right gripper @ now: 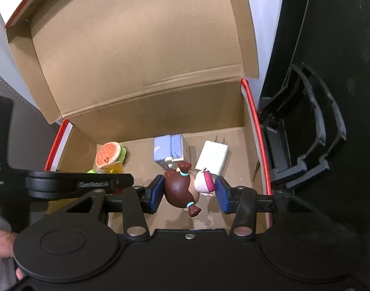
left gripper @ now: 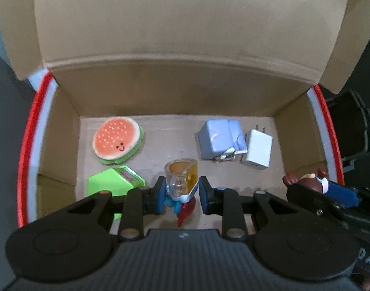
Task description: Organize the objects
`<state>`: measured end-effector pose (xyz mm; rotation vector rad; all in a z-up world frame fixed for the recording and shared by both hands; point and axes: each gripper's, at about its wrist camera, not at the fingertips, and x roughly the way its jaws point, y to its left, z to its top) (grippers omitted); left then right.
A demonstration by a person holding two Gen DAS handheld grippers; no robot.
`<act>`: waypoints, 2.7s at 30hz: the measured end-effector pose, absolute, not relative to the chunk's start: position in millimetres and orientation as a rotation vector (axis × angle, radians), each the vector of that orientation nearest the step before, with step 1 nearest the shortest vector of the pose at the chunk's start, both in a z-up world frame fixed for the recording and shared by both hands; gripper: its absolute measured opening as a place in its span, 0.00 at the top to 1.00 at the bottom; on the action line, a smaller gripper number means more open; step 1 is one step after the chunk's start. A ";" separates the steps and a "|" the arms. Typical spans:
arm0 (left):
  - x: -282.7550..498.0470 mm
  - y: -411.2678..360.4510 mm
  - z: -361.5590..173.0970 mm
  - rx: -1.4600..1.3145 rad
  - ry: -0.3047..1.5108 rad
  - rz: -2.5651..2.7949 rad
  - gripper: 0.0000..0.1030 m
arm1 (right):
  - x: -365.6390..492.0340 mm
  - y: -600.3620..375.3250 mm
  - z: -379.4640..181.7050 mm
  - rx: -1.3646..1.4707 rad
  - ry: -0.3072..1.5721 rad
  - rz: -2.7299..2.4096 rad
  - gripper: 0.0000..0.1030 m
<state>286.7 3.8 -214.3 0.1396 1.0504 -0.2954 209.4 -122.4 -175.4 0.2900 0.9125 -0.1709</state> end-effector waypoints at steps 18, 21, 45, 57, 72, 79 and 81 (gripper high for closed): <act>304.1 10.5 -216.9 0.136 1.056 -0.276 0.73 | 220.9 -128.3 -208.0 0.368 0.946 -0.165 0.56; 300.0 13.4 -206.6 0.122 1.050 -0.287 0.73 | 226.5 -124.4 -215.4 0.367 0.960 -0.153 0.56; 266.4 38.2 -170.1 0.124 1.026 -0.244 0.66 | 252.7 -110.7 -250.5 0.365 1.025 -0.211 0.56; 245.6 47.6 -141.9 0.122 0.987 -0.234 0.56 | 242.4 -114.8 -214.7 0.388 0.939 -0.224 0.46; 204.3 64.9 -88.5 0.113 0.897 -0.237 0.21 | 208.1 -94.2 -129.8 0.369 0.830 -0.107 0.06; 183.8 75.9 -67.1 0.119 0.852 -0.245 0.15 | 180.2 -90.6 -110.1 0.400 0.790 -0.110 0.00; 177.3 79.3 -63.6 0.111 0.843 -0.248 0.14 | 171.4 -88.3 -104.3 0.405 0.779 -0.111 0.00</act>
